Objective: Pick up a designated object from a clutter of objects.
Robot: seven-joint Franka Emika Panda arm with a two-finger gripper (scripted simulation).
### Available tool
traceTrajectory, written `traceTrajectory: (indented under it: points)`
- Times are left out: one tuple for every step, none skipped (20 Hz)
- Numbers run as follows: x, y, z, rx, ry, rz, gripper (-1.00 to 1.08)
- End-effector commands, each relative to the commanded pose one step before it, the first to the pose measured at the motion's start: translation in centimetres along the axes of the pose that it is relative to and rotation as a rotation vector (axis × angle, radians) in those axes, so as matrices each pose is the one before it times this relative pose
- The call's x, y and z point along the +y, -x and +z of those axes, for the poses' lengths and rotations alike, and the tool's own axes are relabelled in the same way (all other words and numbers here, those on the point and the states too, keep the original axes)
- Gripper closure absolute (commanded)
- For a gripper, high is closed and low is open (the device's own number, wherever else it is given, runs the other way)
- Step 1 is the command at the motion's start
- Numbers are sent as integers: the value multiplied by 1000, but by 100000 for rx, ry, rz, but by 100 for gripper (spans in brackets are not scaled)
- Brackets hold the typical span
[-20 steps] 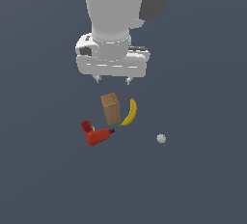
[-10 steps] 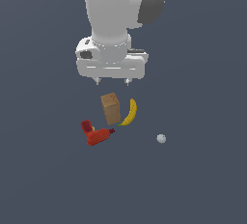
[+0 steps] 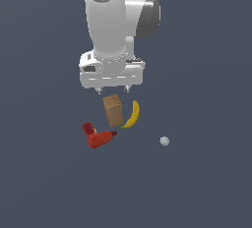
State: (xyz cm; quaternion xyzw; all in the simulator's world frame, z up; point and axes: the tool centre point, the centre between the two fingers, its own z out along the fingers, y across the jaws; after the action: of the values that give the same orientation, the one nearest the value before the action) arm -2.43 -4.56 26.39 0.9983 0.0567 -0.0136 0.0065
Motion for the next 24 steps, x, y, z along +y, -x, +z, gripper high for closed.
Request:
traceTrajectory:
  points:
    - [249, 395, 1409, 513, -281, -5048, -92]
    - [94, 190, 583, 228, -99, -2128, -92]
    - [84, 194, 553, 220, -85, -2034, -92]
    - [74, 195, 519, 209, -70, -1918, -92]
    - [65, 193, 485, 197, -58, -1805, -92]
    - [56, 189, 452, 185, -47, -1693, -92]
    - [48, 184, 419, 173, -37, -1580, -92]
    - [40, 177, 387, 161, -28, -1469, -92]
    - [34, 169, 356, 149, -21, -1358, -92]
    - [27, 160, 325, 136, -15, -1248, -92]
    - [22, 149, 294, 124, -10, -1137, -92]
    - [17, 138, 265, 112, -6, -1029, -92]
    - [14, 125, 236, 99, -3, -919, -92]
    - [10, 112, 207, 87, -1, -811, -92]
    - [8, 99, 178, 75, 1, -700, -92]
    - [6, 84, 150, 63, 2, -593, -92]
    - [3, 69, 122, 52, 2, -488, -92]
    - [3, 55, 95, 40, 2, -376, -92]
    - [1, 39, 68, 29, 2, -270, -92]
    - [1, 24, 41, 17, 1, -161, -92]
    - [3, 9, 14, 5, 0, -49, -92]
    - [-3, -32, -62, -88, -28, 360, -92]
    - [1, 2, 28, 0, 0, 0, -92]
    - [2, 5, 84, 0, 0, 0, -92]
